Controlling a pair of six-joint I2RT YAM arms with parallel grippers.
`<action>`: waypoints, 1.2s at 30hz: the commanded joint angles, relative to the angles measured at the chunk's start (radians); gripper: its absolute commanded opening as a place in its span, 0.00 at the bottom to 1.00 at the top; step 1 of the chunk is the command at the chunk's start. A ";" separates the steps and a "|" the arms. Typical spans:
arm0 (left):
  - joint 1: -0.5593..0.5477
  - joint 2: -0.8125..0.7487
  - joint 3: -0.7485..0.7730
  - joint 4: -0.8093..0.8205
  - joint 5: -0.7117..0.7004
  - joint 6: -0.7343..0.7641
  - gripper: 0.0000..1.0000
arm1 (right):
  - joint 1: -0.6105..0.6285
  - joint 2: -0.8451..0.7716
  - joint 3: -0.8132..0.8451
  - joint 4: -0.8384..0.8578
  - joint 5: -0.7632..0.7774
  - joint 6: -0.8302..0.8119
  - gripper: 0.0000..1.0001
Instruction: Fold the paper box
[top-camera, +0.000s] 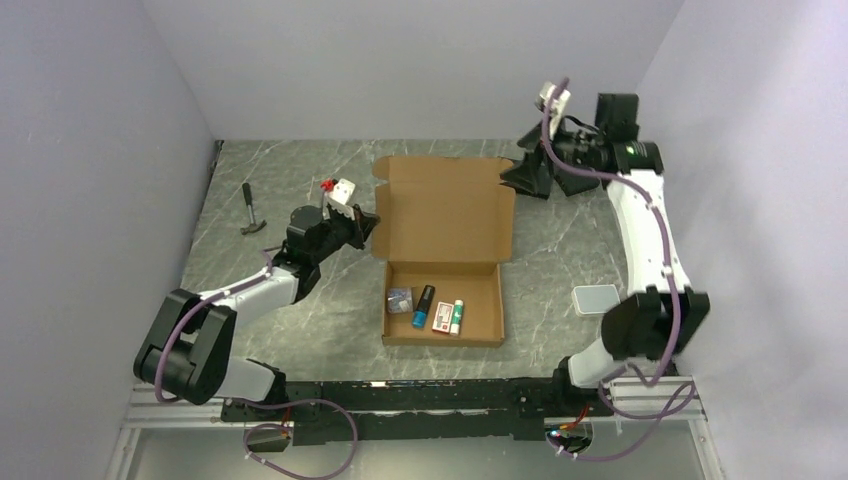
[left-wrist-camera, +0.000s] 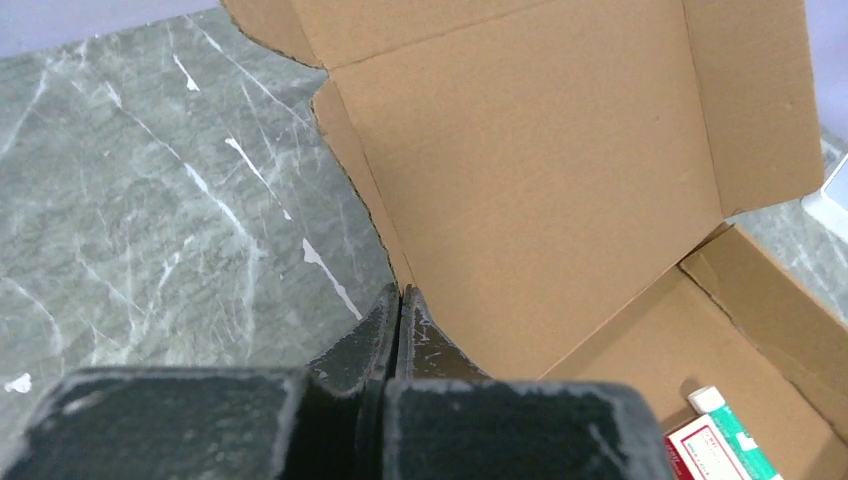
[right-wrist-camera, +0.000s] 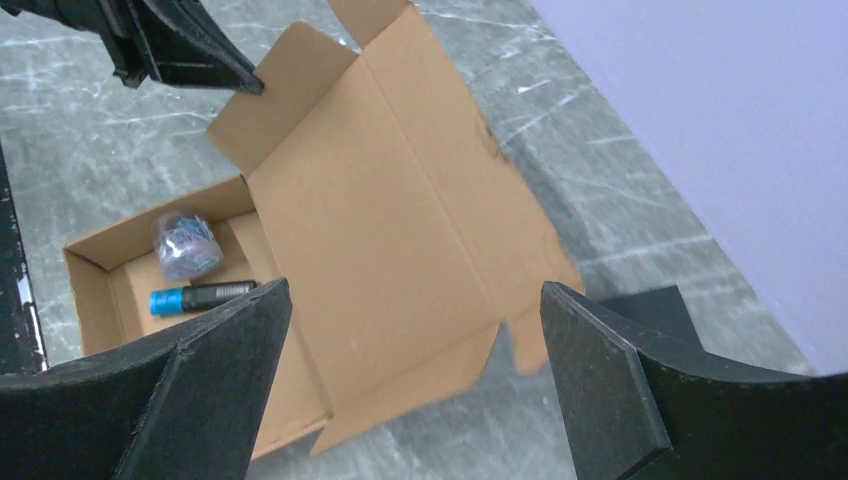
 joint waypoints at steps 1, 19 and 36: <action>-0.037 -0.046 -0.018 0.017 -0.019 0.138 0.00 | 0.083 0.181 0.236 -0.267 0.050 -0.101 0.99; -0.090 -0.137 -0.073 0.032 -0.035 0.258 0.00 | 0.095 0.513 0.604 -0.387 0.133 -0.030 0.98; -0.110 -0.172 -0.088 -0.003 -0.061 0.251 0.00 | 0.123 0.534 0.602 -0.459 0.039 -0.121 0.60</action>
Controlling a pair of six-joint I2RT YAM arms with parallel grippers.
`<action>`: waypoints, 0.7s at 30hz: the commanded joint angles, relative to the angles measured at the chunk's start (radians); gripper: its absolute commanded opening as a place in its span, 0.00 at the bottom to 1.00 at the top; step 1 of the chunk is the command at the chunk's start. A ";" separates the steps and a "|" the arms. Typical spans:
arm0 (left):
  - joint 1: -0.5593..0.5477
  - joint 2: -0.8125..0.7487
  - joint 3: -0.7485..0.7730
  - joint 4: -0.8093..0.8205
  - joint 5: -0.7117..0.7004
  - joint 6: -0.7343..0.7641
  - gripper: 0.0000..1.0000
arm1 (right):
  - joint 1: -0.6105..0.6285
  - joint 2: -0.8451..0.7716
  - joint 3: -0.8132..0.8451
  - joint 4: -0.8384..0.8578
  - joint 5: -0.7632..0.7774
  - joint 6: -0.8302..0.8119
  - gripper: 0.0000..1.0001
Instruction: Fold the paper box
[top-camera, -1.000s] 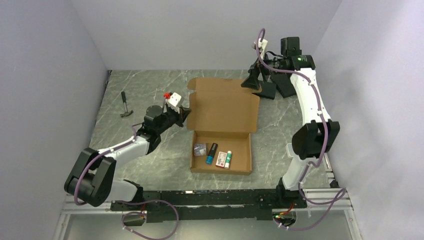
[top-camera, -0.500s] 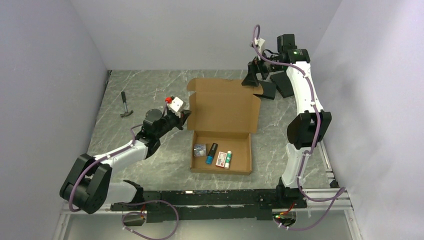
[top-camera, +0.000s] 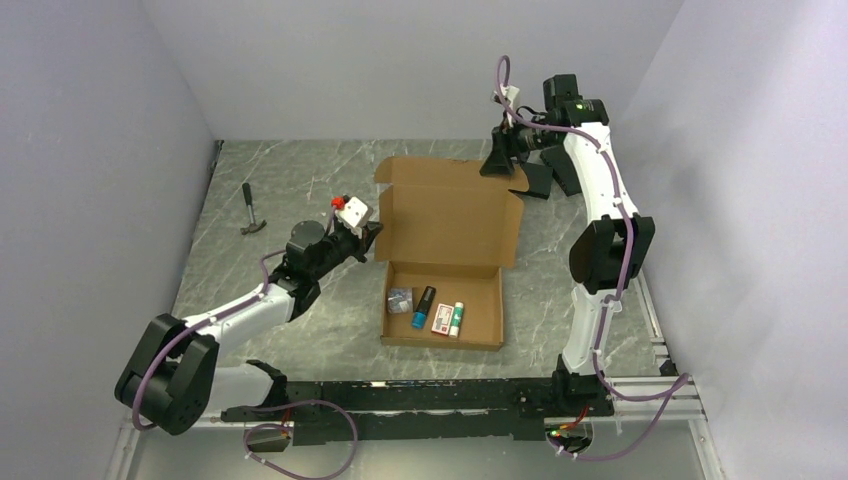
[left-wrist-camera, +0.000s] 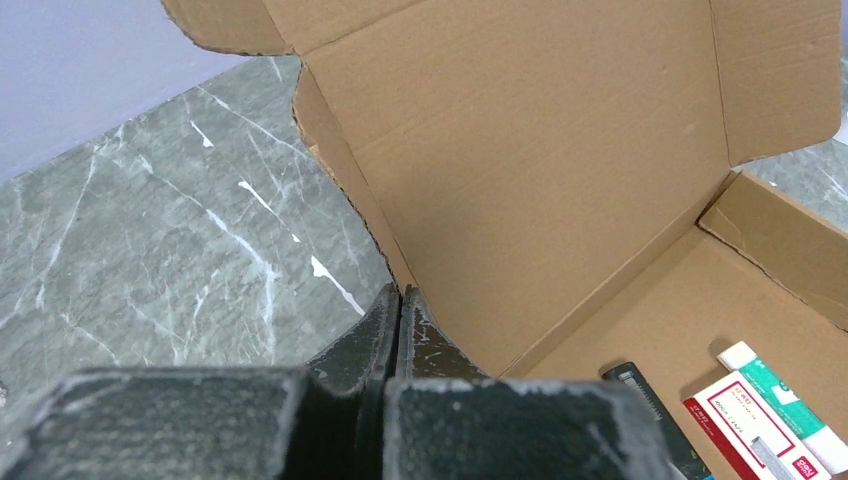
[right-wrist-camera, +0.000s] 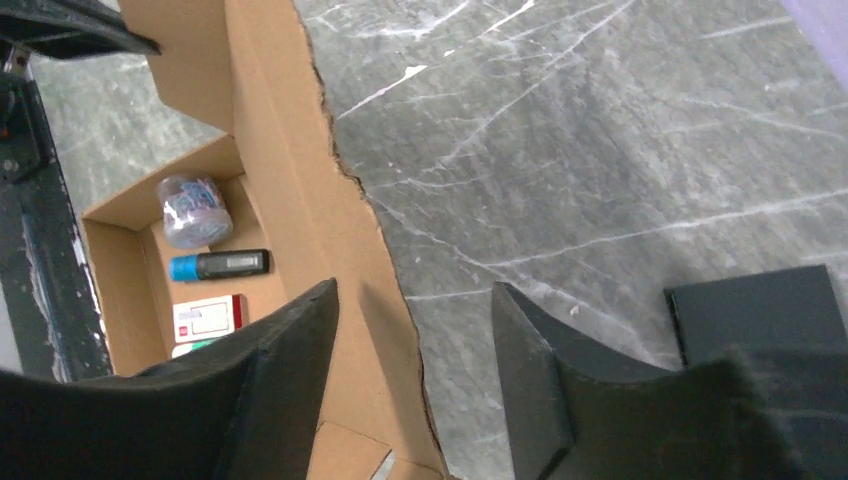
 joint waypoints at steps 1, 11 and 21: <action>-0.010 -0.028 -0.013 0.012 -0.005 0.031 0.00 | 0.005 -0.044 0.022 -0.041 -0.070 -0.065 0.54; -0.009 -0.056 -0.020 -0.009 -0.024 -0.028 0.04 | 0.005 -0.142 -0.072 -0.050 -0.141 -0.173 0.12; -0.007 -0.077 0.008 -0.093 -0.020 -0.211 0.31 | 0.005 -0.304 -0.261 0.043 -0.158 -0.224 0.00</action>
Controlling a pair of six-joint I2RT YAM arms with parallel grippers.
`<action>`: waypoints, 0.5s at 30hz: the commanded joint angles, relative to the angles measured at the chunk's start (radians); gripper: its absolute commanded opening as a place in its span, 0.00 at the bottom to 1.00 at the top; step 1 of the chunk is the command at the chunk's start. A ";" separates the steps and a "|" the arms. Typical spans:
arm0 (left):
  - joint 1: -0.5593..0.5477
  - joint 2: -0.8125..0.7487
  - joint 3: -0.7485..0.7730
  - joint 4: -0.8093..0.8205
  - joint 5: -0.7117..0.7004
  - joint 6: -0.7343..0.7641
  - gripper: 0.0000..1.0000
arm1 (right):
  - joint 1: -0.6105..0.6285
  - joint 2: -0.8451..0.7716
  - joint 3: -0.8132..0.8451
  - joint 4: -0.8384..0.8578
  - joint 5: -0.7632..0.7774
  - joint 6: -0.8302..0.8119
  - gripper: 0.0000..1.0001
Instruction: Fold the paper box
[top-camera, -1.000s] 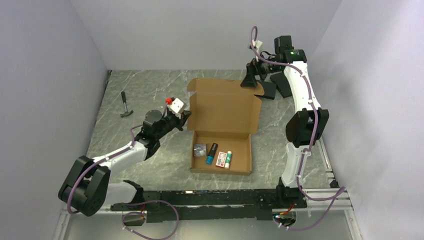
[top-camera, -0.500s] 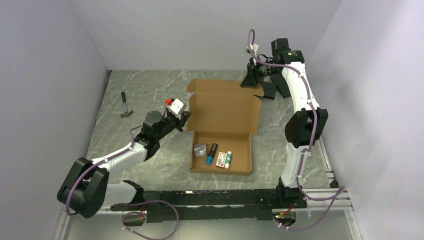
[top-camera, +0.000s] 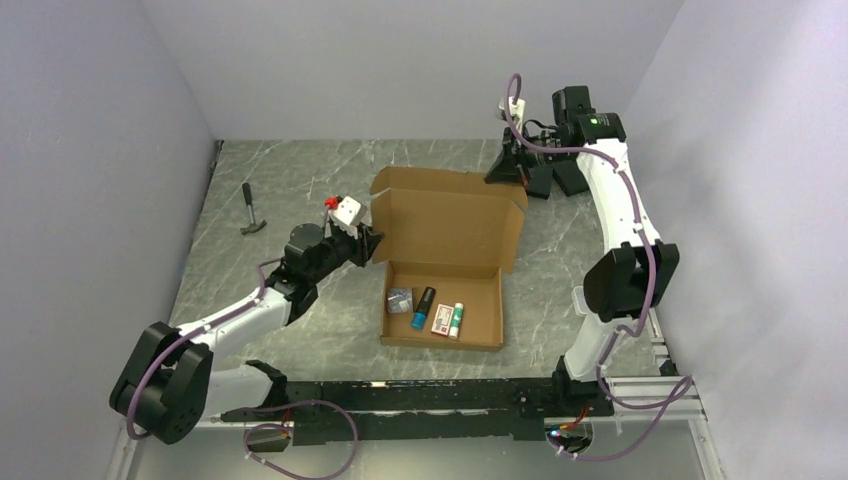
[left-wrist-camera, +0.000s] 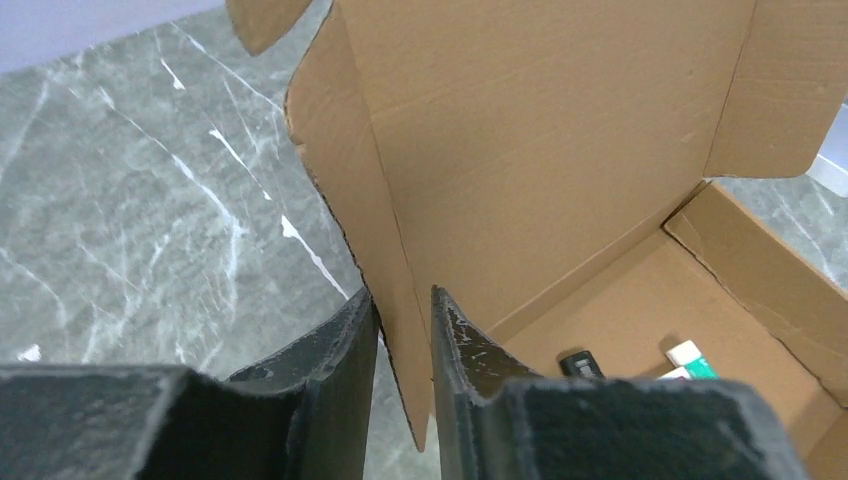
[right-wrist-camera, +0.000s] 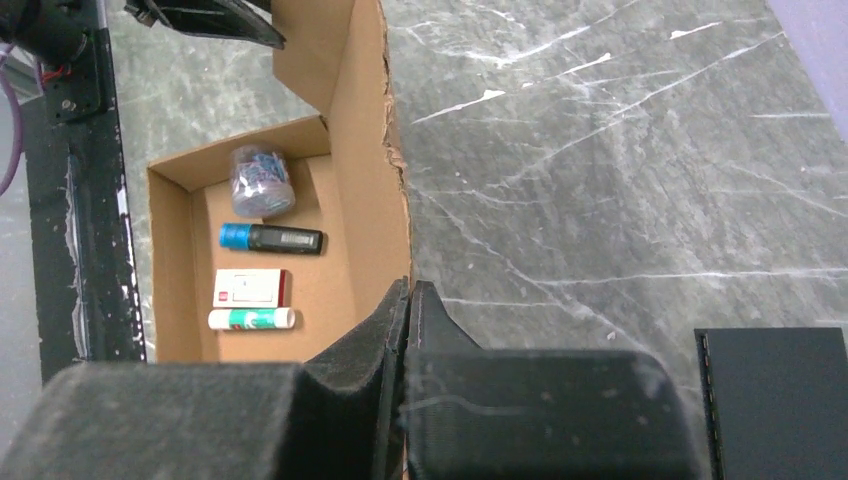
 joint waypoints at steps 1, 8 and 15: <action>-0.004 -0.038 0.026 -0.041 0.005 -0.118 0.35 | -0.002 -0.104 -0.068 0.090 -0.044 -0.043 0.00; 0.026 -0.154 0.053 -0.198 -0.031 -0.287 0.64 | -0.001 -0.147 -0.121 0.110 -0.025 -0.061 0.00; 0.115 -0.330 0.055 -0.410 -0.103 -0.432 0.68 | -0.002 -0.151 -0.135 0.110 -0.029 -0.067 0.00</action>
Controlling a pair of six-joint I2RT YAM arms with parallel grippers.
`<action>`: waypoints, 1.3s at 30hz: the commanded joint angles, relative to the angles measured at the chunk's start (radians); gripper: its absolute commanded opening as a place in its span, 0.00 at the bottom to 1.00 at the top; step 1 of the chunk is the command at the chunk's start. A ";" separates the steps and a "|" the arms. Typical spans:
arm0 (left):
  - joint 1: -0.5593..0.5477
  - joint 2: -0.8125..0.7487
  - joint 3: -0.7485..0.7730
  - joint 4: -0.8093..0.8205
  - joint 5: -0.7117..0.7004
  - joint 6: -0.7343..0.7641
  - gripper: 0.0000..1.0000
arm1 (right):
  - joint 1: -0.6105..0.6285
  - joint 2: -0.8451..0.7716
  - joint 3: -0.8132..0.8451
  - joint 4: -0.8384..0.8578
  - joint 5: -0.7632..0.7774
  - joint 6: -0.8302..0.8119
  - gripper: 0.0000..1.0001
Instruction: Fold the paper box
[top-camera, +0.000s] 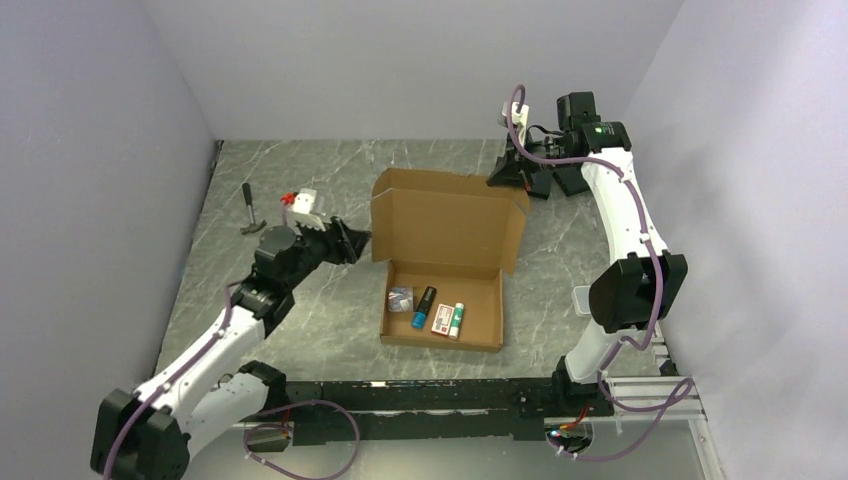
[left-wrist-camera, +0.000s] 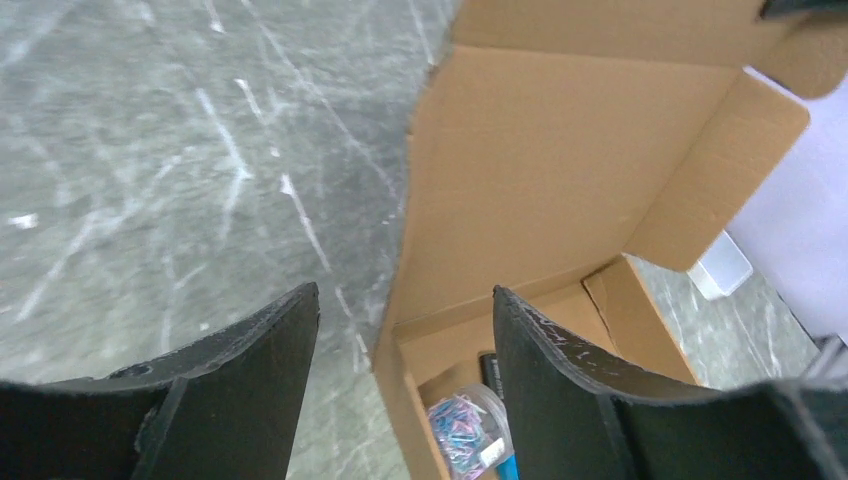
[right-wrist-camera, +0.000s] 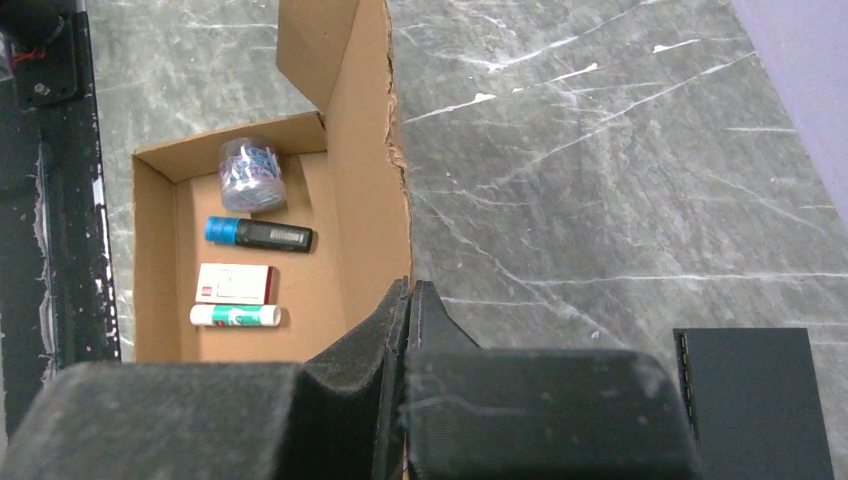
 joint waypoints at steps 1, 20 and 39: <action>0.076 -0.106 0.013 -0.125 -0.067 -0.140 0.65 | -0.002 -0.041 -0.005 0.040 -0.029 -0.031 0.00; 0.260 0.435 0.100 0.273 0.590 -0.333 0.18 | 0.030 -0.097 -0.060 0.062 -0.025 -0.014 0.00; 0.169 0.442 0.160 0.069 0.542 -0.180 0.28 | 0.063 -0.135 -0.109 0.061 0.013 -0.040 0.00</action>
